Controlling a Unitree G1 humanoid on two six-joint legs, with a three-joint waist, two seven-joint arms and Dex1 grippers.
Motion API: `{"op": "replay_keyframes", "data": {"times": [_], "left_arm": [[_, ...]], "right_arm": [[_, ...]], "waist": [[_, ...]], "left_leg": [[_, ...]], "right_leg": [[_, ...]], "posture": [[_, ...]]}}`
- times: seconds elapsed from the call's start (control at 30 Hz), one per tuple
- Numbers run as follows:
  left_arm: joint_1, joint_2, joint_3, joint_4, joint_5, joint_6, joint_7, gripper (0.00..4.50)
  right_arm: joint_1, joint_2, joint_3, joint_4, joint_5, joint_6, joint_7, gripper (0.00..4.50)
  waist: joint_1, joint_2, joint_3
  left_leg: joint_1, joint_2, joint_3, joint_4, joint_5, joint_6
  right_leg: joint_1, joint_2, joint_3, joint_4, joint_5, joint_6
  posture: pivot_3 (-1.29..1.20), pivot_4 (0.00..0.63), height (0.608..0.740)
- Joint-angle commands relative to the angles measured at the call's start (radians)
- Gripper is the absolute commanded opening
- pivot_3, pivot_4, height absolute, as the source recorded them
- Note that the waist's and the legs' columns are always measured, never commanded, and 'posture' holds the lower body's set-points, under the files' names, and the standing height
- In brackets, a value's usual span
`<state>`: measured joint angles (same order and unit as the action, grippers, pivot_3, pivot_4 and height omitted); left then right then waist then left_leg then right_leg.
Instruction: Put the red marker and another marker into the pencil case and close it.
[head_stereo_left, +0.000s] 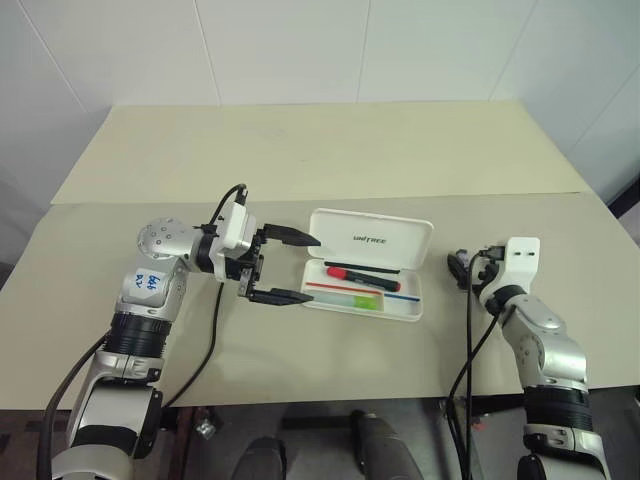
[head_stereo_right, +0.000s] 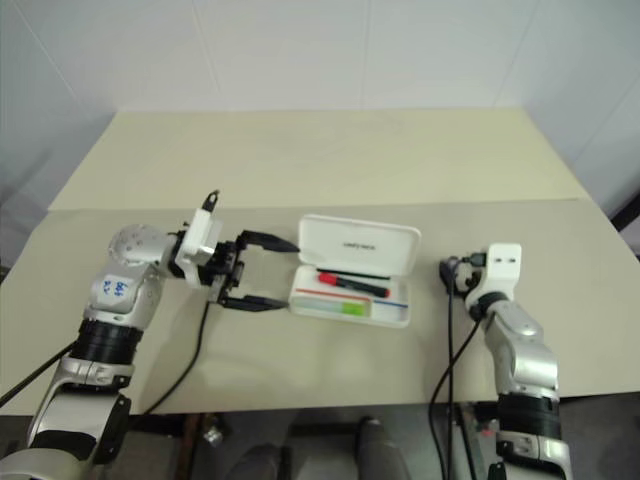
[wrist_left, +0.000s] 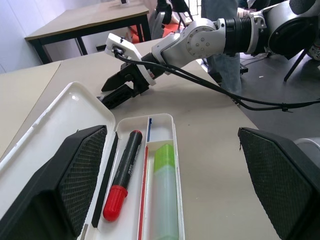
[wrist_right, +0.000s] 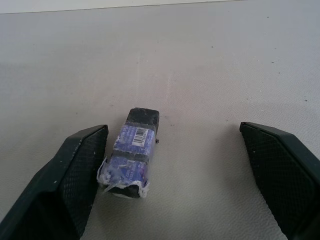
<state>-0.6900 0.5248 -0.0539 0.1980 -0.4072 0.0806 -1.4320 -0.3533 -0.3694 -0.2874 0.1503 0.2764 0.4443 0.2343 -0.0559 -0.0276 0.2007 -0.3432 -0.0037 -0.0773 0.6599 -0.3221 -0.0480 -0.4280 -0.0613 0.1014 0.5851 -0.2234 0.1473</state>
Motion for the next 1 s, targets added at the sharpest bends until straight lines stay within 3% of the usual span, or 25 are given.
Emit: {"op": "replay_keyframes", "data": {"times": [0.03,0.3,0.4,0.7,1.0], "left_arm": [[0.006,0.018,0.023,-0.044,-0.031,0.007,-0.003,4.50],[-0.005,0.018,0.025,-0.029,-0.029,0.002,-0.004,4.50],[-0.011,0.014,0.024,-0.022,-0.027,-0.003,-0.004,4.50],[-0.020,0.006,0.022,-0.007,-0.027,-0.013,-0.008,4.50],[-0.008,-0.001,0.023,-0.013,-0.033,-0.017,-0.010,4.50]], "right_arm": [[0.014,0.018,0.000,-0.013,0.014,0.091,-0.030,3.93],[0.029,0.024,0.000,-0.058,0.003,0.101,-0.046,1.12],[0.030,0.016,-0.003,-0.070,-0.007,0.077,-0.044,0.41],[0.020,-0.033,-0.008,-0.143,-0.007,0.026,-0.001,0.41],[0.082,-0.096,-0.020,-0.396,0.048,0.125,0.059,0.41]], "waist": [[0.000,0.000,0.000],[-0.004,-0.001,0.000],[-0.004,-0.001,0.000],[-0.004,0.000,0.000],[0.000,0.001,0.001]], "left_leg": [[0.000,0.000,0.000,0.000,0.000,0.000],[0.004,0.001,0.000,-0.007,0.000,0.000],[0.005,0.001,0.000,-0.008,0.000,0.000],[0.004,0.001,0.001,-0.009,0.000,0.000],[0.003,0.001,0.001,-0.012,0.000,0.000]], "right_leg": [[0.000,0.000,0.000,0.000,0.000,0.000],[0.000,0.001,0.000,0.000,-0.001,-0.002],[0.000,0.001,0.000,0.000,-0.002,-0.002],[0.000,0.001,0.000,-0.001,-0.002,-0.002],[-0.002,0.001,0.000,-0.001,-0.004,-0.001]], "posture": [[0.00,0.150,0.740],[0.00,0.150,0.740],[0.00,0.150,0.740],[0.00,0.150,0.740],[0.00,0.150,0.740]]}}
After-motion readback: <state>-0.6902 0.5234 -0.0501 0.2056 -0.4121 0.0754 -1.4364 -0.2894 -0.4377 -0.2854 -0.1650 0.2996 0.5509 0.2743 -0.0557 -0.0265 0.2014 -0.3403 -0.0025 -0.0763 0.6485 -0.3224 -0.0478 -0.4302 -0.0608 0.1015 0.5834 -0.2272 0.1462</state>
